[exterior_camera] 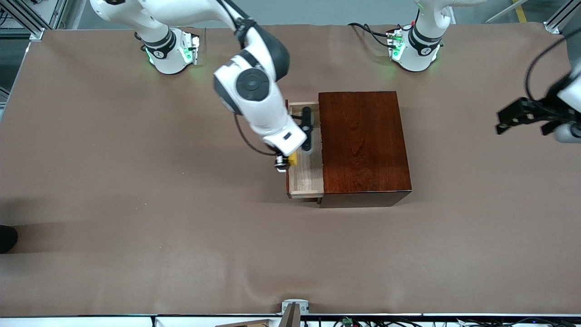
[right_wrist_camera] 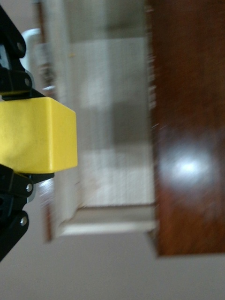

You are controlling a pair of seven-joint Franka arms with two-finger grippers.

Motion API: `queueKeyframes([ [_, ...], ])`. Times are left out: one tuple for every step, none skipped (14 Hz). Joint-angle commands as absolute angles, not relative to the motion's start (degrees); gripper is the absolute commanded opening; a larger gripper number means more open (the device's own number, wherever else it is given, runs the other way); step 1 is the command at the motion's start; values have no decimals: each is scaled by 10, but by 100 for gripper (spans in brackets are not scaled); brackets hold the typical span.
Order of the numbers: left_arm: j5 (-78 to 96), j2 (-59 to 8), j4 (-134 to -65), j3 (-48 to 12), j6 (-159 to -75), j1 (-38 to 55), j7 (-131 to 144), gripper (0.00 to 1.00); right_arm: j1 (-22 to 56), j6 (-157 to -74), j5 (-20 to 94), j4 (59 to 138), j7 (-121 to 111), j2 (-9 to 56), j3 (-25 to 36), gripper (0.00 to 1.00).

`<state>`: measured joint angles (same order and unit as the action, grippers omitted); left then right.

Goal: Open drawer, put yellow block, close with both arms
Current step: 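Lower the yellow cube into the open drawer and open the right gripper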

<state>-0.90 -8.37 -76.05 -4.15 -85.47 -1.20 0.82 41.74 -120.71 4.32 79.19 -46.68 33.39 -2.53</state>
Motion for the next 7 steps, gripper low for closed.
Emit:
queueKeyframes([
  [-3,-72,-807,-48,-894,-32,-31,100,444,-1212,50,767,-437,357,-18,0],
  [-3,-71,-816,-48,-903,-34,-33,100,449,-1212,50,765,-436,363,-18,0],
  [-3,-72,-820,-48,-909,-35,-44,100,450,-1213,51,765,-436,368,-18,0],
  [-2,-72,-828,-48,-915,-35,-57,100,450,-1212,51,765,-437,373,-18,0],
  [-2,-72,-836,-48,-925,-35,-59,100,451,-1212,52,765,-437,377,-18,0],
  [-2,-73,-841,-48,-930,-35,-59,100,453,-1212,52,765,-437,383,-18,0],
  [-3,-75,-844,-48,-932,-35,-60,100,458,-1212,50,765,-437,388,-18,0],
])
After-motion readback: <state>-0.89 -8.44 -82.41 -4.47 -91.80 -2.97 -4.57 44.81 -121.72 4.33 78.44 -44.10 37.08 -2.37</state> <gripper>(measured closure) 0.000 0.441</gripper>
